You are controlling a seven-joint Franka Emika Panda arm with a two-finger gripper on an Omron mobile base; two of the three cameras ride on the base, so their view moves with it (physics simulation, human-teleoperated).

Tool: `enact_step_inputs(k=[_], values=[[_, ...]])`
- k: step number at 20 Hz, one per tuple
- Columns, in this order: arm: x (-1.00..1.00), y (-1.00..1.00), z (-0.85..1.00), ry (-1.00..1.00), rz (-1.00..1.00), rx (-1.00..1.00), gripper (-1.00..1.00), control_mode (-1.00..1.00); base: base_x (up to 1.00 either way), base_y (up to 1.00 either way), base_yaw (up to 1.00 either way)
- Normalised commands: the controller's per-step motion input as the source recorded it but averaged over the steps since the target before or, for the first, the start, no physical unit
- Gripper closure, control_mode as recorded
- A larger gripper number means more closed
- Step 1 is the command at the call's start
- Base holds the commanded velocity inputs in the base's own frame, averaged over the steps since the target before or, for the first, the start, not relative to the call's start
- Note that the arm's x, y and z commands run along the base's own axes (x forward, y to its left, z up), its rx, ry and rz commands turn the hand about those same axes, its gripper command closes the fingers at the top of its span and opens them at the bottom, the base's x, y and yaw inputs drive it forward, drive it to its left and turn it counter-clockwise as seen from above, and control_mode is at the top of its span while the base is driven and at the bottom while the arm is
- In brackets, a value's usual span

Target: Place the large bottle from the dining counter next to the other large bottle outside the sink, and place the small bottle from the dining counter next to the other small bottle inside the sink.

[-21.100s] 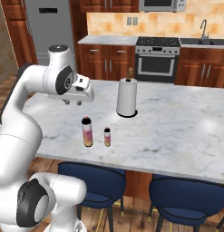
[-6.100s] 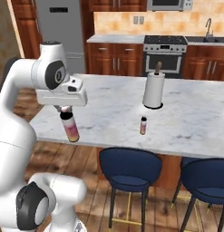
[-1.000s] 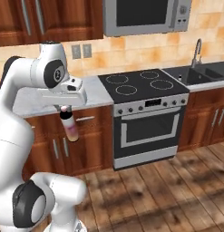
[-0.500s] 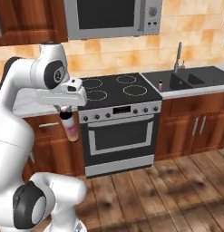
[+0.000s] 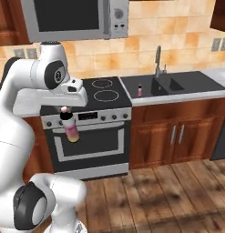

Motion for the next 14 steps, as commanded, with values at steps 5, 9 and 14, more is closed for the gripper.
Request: enact_step_inputs(k=[5, 9, 14], values=[[0.0, 0.0, 0.0, 0.0, 0.0, 0.0, 1.0, 1.0, 0.47, -1.0, 0.12], [0.0, 0.0, 0.0, 0.0, 0.0, 0.0, 1.0, 1.0, 0.56, -1.0, 0.11], [0.0, 0.0, 0.0, 0.0, 0.0, 0.0, 1.0, 1.0, 0.61, -1.0, 0.1]])
